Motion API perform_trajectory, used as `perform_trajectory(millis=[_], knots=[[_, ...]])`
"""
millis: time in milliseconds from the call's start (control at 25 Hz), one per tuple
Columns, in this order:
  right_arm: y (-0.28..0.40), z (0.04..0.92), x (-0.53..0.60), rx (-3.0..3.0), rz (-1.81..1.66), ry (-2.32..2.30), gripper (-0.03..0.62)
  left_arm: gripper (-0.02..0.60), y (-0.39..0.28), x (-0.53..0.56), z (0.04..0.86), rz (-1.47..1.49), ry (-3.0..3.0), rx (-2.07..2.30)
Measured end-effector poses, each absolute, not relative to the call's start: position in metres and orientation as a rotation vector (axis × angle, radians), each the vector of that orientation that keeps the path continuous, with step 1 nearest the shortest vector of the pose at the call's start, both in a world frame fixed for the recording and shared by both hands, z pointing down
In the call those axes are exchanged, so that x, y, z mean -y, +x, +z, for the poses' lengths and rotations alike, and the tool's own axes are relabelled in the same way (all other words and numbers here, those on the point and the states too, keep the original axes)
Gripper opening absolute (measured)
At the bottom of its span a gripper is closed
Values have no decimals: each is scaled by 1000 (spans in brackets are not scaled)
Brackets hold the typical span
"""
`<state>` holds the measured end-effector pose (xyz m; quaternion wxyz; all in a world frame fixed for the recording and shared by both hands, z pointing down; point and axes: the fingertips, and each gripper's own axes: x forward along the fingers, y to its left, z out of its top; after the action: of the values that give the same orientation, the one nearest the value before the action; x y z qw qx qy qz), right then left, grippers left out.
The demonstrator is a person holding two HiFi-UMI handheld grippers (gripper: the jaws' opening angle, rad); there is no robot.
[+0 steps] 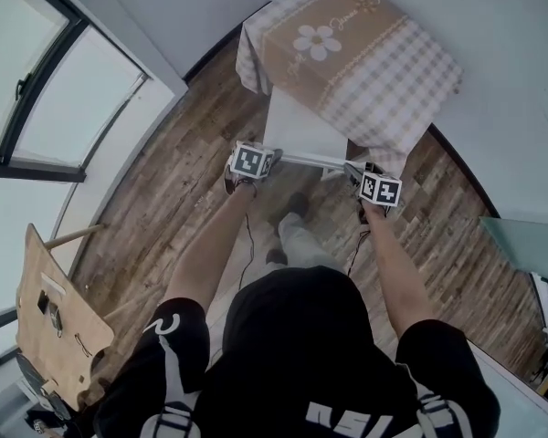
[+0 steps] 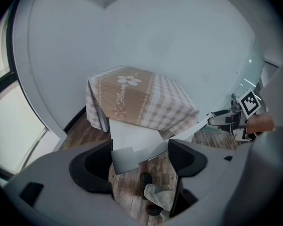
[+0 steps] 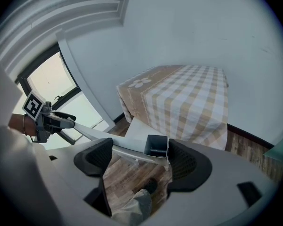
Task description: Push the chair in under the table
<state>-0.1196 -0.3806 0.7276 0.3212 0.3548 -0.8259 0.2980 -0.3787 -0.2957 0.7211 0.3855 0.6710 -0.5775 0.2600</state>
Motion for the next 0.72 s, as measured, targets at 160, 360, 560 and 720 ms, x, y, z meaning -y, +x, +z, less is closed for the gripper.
perform_trajectory(millis=[160, 360, 560, 720], knots=[[-124, 728, 395, 2182, 779, 972, 387, 364, -385, 316, 721, 675, 1727, 1445], [-135, 734, 410, 2169, 818, 989, 387, 365, -398, 339, 722, 687, 1748, 1432], [-146, 731, 429, 2146, 837, 1017, 385, 365, -411, 364, 722, 712, 1742, 1421], [-155, 734, 443, 2132, 855, 1037, 383, 365, -424, 386, 721, 728, 1756, 1415]])
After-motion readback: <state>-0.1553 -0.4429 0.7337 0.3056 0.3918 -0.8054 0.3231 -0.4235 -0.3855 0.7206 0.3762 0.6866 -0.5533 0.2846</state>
